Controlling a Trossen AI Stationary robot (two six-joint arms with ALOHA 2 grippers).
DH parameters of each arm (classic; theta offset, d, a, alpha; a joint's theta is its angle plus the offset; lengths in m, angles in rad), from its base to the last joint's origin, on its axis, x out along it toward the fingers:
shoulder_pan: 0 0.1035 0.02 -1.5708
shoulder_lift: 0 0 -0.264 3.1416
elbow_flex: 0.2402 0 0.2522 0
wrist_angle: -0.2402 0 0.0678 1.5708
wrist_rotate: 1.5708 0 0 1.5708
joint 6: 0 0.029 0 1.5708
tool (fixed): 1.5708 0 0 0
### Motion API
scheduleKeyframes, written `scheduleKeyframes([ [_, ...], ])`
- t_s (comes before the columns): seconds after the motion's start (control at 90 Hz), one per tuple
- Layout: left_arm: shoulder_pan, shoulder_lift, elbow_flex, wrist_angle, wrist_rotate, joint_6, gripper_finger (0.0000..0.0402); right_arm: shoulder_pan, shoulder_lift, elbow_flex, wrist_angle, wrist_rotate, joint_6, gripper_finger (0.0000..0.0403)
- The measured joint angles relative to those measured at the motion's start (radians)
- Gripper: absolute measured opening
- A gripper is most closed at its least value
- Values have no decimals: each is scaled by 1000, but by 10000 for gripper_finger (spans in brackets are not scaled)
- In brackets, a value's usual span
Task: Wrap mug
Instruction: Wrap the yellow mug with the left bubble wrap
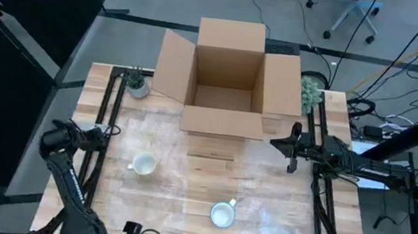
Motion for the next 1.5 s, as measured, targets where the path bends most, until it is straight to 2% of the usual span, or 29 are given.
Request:
scheduleKeyframes([
  [0.133, -3, 36, 0, 1, 28, 18, 184, 0, 0, 0, 0, 0, 0, 4],
  [0.289, -31, 94, 0, 2, 32, -45, 213, 0, 0, 0, 0, 0, 0, 4],
  [0.578, -69, 223, 0, -14, 28, -201, 217, 0, 0, 0, 0, 0, 0, 4],
  [0.856, -73, 279, 6, -79, -74, -335, 214, 0, 0, 0, 0, 0, 0, 4],
  [0.989, -71, 275, 3, -92, -83, -344, 175, 0, 0, 0, 0, 0, 0, 4],
  [1.233, -69, 242, -3, -84, -47, -344, 18, 0, 0, 0, 0, 0, 0, 4],
  [1.5, -69, 106, -4, -151, -40, -347, 3, 0, 0, 0, 0, -1, 0, 4],
])
